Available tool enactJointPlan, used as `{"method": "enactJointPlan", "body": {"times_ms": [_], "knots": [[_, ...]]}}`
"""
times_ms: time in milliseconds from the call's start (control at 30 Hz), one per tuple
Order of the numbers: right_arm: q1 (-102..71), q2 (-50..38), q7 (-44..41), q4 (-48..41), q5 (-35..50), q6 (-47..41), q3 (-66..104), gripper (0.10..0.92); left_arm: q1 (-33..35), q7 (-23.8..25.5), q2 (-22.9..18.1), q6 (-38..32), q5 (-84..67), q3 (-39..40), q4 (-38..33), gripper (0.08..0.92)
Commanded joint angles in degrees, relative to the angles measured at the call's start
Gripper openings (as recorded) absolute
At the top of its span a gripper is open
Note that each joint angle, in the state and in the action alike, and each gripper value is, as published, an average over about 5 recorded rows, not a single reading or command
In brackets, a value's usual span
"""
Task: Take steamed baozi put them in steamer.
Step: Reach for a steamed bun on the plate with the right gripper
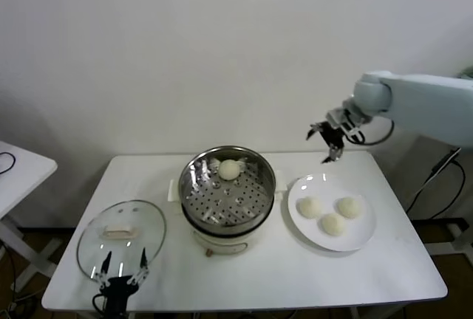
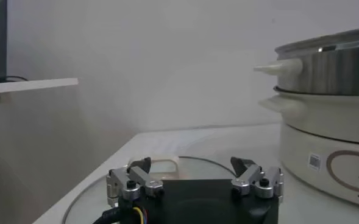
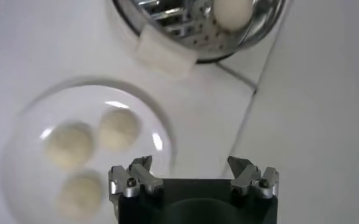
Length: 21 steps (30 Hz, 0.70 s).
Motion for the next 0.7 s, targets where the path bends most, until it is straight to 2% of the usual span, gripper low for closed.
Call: {"method": "enactJointPlan", "body": {"times_ms": [33, 300, 700], "knots": [[-12.1, -7.0, 1.8, 5.1, 3.0, -16.7, 3.9, 0.823, 0.2, -0.1, -0.2, -0.2, 0.5, -0.1, 0.2, 0.823], [-22.8, -2.2, 0.9, -5.8, -0.4, -14.9, 14.7, 0.823, 0.7, -0.4, -0.2, -0.8, 1.4, -0.5, 1.0, 0.823], [-30.2, 3.6, 2.7, -12.1, -2.5, -14.4, 21.9, 0.823, 0.5, -0.8, -0.2, -1.3, 2.4, -0.5, 2.1, 0.823]]}}
